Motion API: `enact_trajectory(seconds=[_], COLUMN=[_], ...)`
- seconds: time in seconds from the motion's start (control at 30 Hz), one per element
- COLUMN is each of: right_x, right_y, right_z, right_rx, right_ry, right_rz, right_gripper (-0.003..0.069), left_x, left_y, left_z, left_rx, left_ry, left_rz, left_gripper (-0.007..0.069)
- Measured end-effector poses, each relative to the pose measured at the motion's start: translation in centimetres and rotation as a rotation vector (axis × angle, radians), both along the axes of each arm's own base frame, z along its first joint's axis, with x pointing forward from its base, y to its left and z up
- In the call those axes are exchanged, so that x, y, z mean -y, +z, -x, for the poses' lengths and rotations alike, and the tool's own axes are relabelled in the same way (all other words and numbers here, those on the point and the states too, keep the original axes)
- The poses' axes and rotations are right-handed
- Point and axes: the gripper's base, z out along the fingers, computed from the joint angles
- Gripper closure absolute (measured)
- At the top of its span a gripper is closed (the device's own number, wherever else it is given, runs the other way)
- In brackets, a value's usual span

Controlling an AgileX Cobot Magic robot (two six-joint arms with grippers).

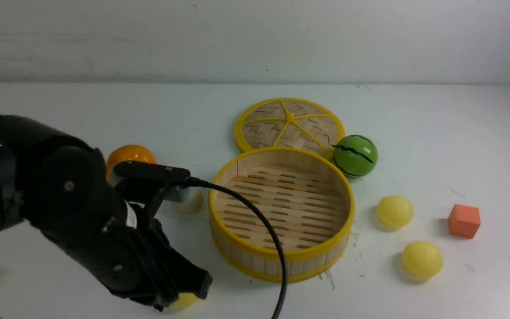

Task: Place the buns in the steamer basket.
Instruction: Use the left arm to grab a steamed stuffed bun

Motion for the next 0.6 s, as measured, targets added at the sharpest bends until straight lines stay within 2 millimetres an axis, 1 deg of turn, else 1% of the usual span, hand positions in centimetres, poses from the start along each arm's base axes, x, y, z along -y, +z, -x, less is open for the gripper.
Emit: enact_trajectory(seconds=[0.23, 0.3, 0.4, 0.6], right_x=[0.0, 0.0, 0.0, 0.0], right_y=[0.0, 0.0, 0.0, 0.0], right_z=[0.0, 0.0, 0.0, 0.0], right_rx=[0.0, 0.0, 0.0, 0.0], right_ry=[0.0, 0.0, 0.0, 0.0], right_rz=[0.0, 0.0, 0.0, 0.0], right_gripper=[0.042, 0.042, 0.042, 0.042], left_x=[1.5, 1.7, 2.2, 2.6], left_y=[-2.0, -2.2, -2.9, -4.1], left_z=[-2.7, -3.1, -3.8, -4.7], left_rx=[-0.01, -0.012, -0.022, -0.011], left_ry=[-0.019, -0.025, -0.033, -0.046], left_rz=[-0.087, -0.094, -0.107, -0.129], left_gripper=[0.0638, 0.0637, 0.0613, 0.0487])
